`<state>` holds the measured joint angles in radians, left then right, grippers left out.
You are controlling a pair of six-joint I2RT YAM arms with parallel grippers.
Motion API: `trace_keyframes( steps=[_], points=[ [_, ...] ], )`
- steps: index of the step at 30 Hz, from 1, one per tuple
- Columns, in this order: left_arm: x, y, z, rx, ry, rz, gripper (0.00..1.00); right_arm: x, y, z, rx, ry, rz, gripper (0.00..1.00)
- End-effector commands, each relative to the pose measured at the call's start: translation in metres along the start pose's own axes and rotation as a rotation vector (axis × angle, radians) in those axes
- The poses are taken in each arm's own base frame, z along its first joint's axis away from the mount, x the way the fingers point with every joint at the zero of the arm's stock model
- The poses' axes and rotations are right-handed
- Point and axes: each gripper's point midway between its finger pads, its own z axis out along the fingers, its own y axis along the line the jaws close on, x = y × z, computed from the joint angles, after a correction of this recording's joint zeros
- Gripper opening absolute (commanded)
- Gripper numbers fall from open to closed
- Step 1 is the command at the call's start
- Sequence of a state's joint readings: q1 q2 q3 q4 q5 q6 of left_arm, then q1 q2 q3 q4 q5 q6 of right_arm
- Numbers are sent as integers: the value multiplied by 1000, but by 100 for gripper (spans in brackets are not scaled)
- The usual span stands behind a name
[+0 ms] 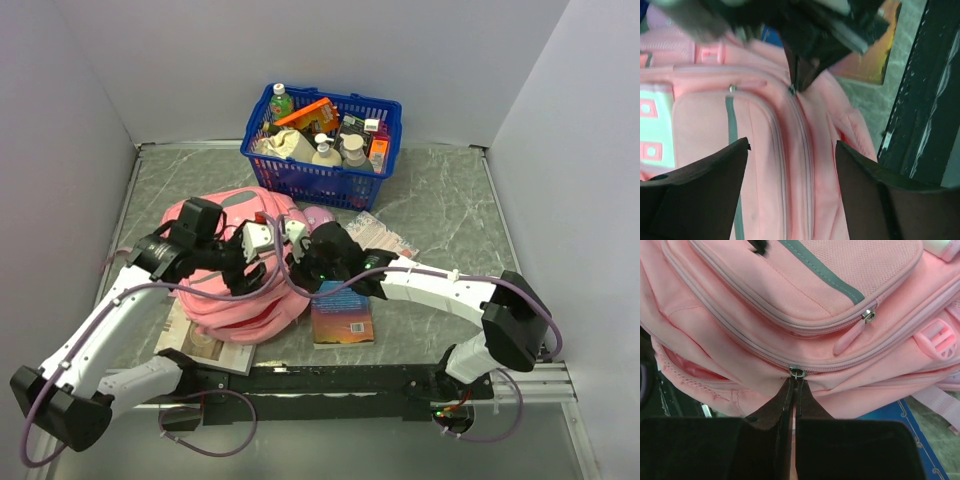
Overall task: Pack the student bag
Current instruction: Unzip the student bag at the center of the board.
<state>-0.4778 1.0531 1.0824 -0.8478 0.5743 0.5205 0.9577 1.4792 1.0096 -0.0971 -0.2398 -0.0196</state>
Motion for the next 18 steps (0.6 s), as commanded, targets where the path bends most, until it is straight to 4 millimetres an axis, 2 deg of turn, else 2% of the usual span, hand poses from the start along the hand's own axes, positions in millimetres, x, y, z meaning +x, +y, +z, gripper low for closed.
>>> trace_keyframes(
  steps=[1, 3, 4, 7, 8, 10, 11, 13, 16, 18],
  points=[
    [24, 6, -32, -109, 84, 122, 75, -15, -9, -7, 55, -68, -16, 0],
    [46, 25, -47, -198, 137, 201, 76, -6, -19, -10, 74, -57, -3, 0],
    [60, 27, -54, -230, 170, 219, 79, -5, -21, -12, 80, -56, -1, 0],
    [76, 43, -73, -295, 221, 274, 85, 5, -29, -15, 98, -46, 6, 0],
    [82, 44, -77, -289, 245, 282, 86, 8, -31, -16, 102, -42, 11, 0],
    [93, 59, -90, -305, 310, 327, 86, 8, -32, -15, 98, -39, 10, 0],
    [104, 61, -94, -298, 345, 306, 86, 7, -31, -15, 95, -41, 8, 0],
    [118, 59, -91, -235, 394, 327, 84, 5, -31, -14, 92, -46, 11, 0],
    [141, 43, -83, -110, 453, 377, 84, 1, -29, -14, 83, -55, 10, 0],
    [144, 36, -79, -60, 443, 420, 85, -1, -29, -16, 81, -60, 7, 0]
  ],
)
